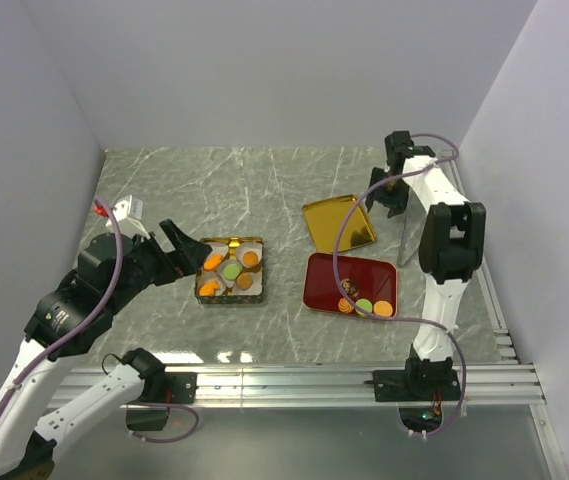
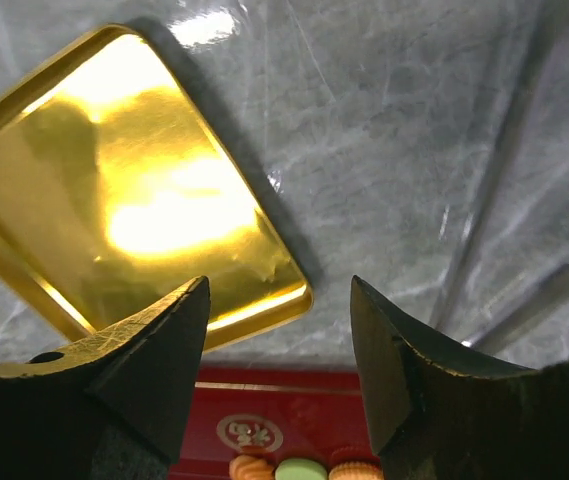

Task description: Pack the cookies

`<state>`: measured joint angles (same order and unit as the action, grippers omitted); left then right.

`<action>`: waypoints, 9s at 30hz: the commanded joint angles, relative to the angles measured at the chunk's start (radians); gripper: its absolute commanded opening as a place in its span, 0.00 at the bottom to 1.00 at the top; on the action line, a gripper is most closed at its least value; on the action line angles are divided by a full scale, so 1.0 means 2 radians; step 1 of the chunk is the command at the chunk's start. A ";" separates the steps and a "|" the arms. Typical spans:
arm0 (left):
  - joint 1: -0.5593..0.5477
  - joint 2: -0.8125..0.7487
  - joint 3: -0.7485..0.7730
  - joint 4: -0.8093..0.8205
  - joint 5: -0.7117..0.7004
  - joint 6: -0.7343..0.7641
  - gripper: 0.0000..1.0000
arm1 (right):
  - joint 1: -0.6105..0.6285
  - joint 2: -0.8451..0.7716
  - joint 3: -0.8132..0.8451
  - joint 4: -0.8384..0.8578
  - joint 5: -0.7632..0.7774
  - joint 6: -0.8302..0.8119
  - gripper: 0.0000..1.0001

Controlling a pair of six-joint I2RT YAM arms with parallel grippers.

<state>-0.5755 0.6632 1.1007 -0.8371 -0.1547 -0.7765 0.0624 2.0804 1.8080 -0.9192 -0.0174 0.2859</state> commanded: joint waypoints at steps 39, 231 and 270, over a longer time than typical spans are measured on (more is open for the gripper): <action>0.002 0.007 -0.022 0.062 0.008 0.008 0.99 | 0.034 -0.002 0.036 -0.024 0.010 -0.004 0.00; 0.157 0.471 -0.041 0.073 0.027 0.113 0.11 | 0.036 -0.466 -0.196 -0.117 -0.394 0.092 0.00; 0.173 0.603 0.180 0.115 0.126 0.115 0.77 | 0.056 -0.282 -0.230 0.385 -0.464 0.346 0.00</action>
<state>-0.2687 1.9984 1.4784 -0.6777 0.0525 -0.5591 0.1577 1.4940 1.3552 -0.4057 -0.9028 0.9012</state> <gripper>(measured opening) 0.749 0.200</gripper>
